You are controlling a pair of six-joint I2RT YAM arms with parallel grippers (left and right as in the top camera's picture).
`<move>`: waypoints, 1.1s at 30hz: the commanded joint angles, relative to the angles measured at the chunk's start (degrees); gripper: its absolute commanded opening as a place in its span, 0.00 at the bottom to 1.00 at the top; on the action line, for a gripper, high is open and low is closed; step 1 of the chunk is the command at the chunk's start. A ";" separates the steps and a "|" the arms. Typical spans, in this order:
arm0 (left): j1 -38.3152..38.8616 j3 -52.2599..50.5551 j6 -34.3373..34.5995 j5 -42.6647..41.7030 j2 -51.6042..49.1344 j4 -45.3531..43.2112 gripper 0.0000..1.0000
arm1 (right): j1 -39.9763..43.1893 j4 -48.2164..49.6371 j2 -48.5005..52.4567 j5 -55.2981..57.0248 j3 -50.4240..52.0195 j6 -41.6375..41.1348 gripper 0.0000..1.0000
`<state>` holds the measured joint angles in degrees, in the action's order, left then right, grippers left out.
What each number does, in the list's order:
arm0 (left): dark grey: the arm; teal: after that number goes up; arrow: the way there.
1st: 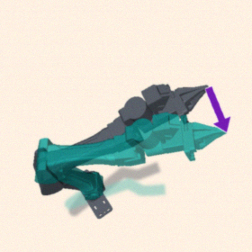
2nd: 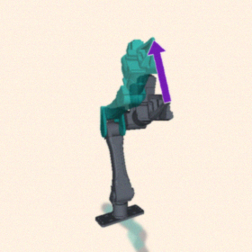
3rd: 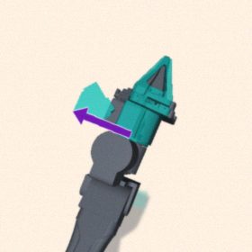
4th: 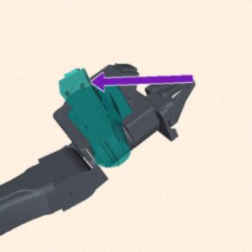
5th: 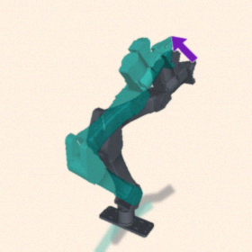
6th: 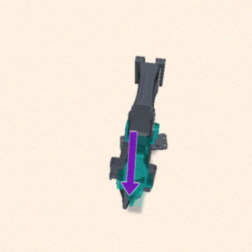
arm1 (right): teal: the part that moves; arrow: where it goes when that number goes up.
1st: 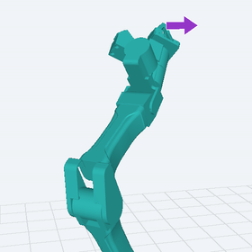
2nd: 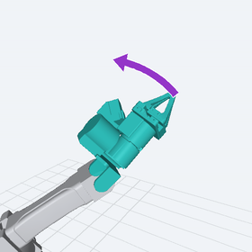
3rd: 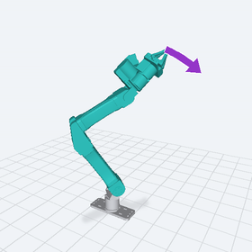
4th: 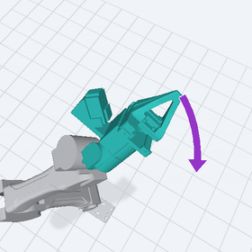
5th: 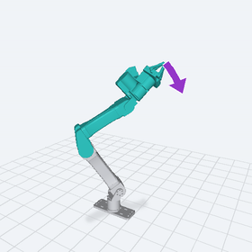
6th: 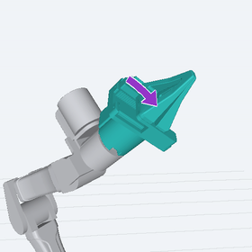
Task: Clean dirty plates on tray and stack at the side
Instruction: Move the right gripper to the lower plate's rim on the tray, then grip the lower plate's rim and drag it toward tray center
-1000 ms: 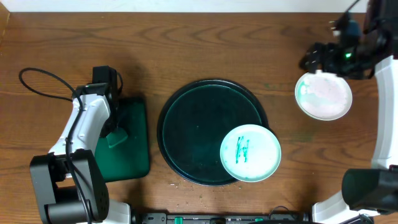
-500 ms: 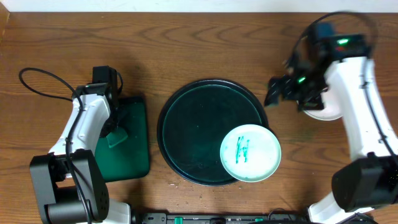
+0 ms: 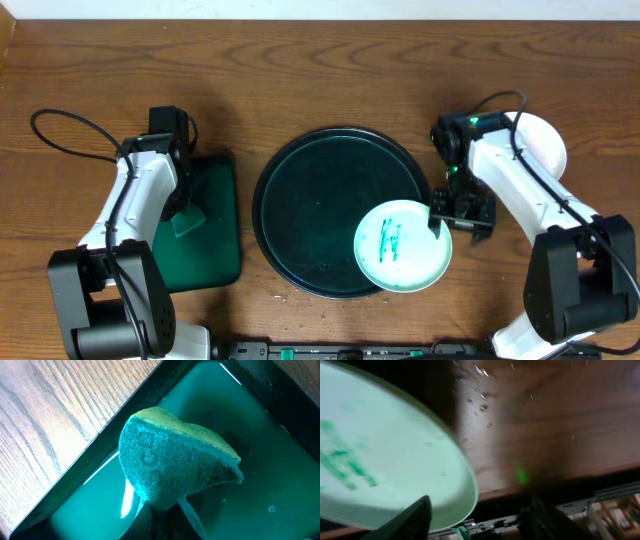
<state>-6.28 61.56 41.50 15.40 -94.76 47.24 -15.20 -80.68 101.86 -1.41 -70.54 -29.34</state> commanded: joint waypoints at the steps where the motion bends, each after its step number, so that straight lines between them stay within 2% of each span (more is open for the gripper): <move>1: -0.07 -0.22 -0.79 1.62 0.00 -0.07 0.08 | -0.72 2.08 0.02 0.96 4.59 -1.90 0.66; 4: -0.07 -0.22 -0.79 1.62 0.00 -0.26 0.08 | -1.31 4.76 0.02 -0.09 7.06 -1.90 0.57; 8: -0.07 -0.22 -0.79 1.62 0.00 -0.39 0.08 | -2.99 9.07 0.02 -1.88 9.31 -1.92 0.53; 11: -0.07 -0.22 -0.79 1.62 0.00 -0.39 0.08 | -4.63 12.59 0.02 -2.73 10.40 -1.95 0.29; 13: -0.07 -0.22 -0.79 1.62 0.00 -0.42 0.08 | -5.75 14.45 0.02 -2.73 10.62 -1.97 0.20; 15: -0.07 -0.22 -0.79 1.62 0.00 -0.39 0.08 | -6.99 16.11 0.02 -2.58 10.62 -2.91 0.03; 28: -0.07 -0.22 -0.79 1.60 0.00 -0.24 0.07 | -11.32 20.04 -0.74 2.08 10.45 -2.78 0.01; 33: -0.07 -0.22 -0.81 1.60 0.00 -0.24 0.07 | -11.61 27.04 -2.75 7.10 9.94 -2.62 0.01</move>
<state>-6.28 61.56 41.50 15.40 -94.76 46.68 -26.28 -57.60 100.64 -1.02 -60.36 -31.42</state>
